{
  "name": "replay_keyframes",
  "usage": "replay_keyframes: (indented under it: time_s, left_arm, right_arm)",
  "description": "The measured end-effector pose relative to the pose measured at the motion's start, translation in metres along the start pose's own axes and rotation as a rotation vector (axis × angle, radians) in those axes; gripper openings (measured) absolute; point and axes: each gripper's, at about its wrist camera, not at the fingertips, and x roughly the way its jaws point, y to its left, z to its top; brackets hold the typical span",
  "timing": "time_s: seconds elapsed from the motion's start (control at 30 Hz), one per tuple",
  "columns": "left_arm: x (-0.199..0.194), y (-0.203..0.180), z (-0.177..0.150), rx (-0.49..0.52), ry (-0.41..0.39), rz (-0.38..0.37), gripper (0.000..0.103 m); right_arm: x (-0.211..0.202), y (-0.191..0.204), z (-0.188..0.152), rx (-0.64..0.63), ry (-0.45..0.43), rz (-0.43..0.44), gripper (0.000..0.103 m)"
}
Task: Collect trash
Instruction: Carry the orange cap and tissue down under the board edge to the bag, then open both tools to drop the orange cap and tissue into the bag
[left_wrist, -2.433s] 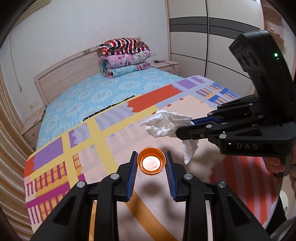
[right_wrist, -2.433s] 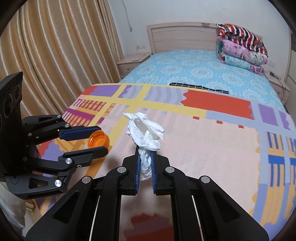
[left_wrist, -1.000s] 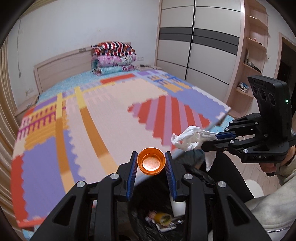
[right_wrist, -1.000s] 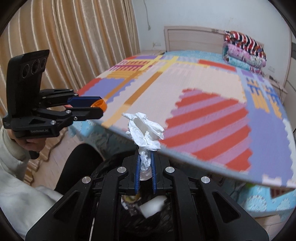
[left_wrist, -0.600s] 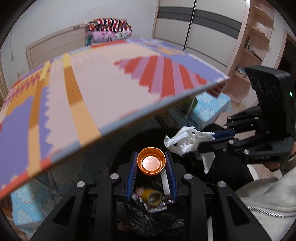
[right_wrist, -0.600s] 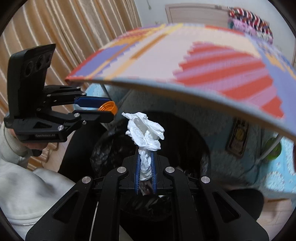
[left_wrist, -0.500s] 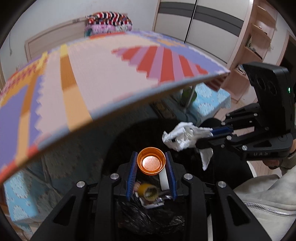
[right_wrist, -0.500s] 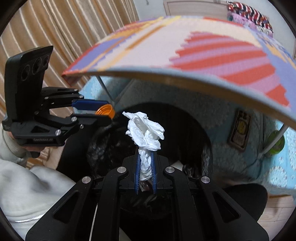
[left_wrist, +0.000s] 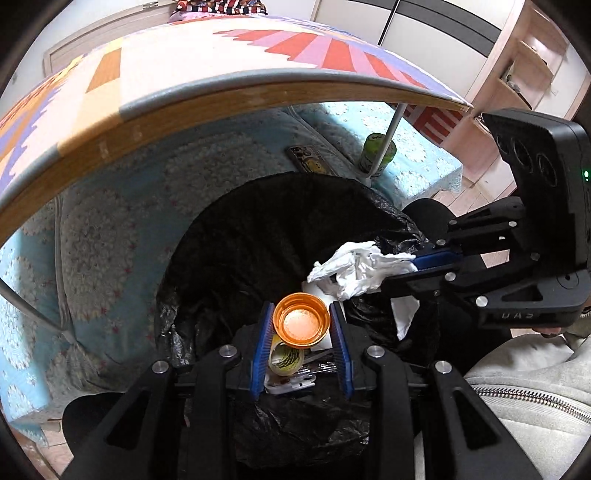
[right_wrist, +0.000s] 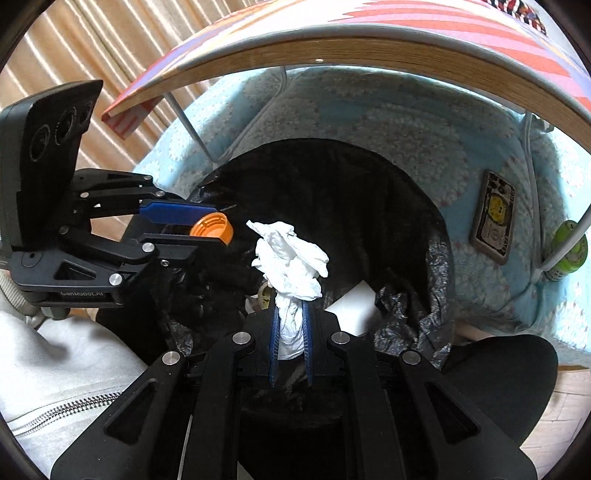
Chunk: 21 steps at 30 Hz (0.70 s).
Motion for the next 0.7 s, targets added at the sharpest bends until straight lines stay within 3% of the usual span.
replay_keyframes:
  time_s: [0.07, 0.13, 0.17, 0.5, 0.7]
  left_arm:
    - [-0.002, -0.001, 0.001, -0.006, 0.001, -0.006, 0.031]
    - [-0.004, -0.001, 0.000, -0.012, -0.001, -0.005, 0.044]
    - [-0.005, -0.001, 0.000, -0.016, -0.004, -0.009, 0.046]
    - [-0.025, -0.009, 0.003, -0.022, -0.038, -0.024, 0.046]
    - [-0.040, -0.016, 0.005, -0.016, -0.071, -0.028, 0.046]
  right_arm:
    - [0.000, 0.001, 0.000, -0.001, -0.003, 0.003, 0.017]
    - [-0.001, 0.002, 0.002, 0.000, -0.008, 0.006, 0.023]
    - [-0.002, 0.002, 0.002, 0.000, -0.009, 0.007, 0.028]
    - [-0.019, 0.010, 0.007, -0.020, -0.031, -0.013, 0.031]
    - [-0.033, 0.016, 0.011, -0.041, -0.060, -0.013, 0.043]
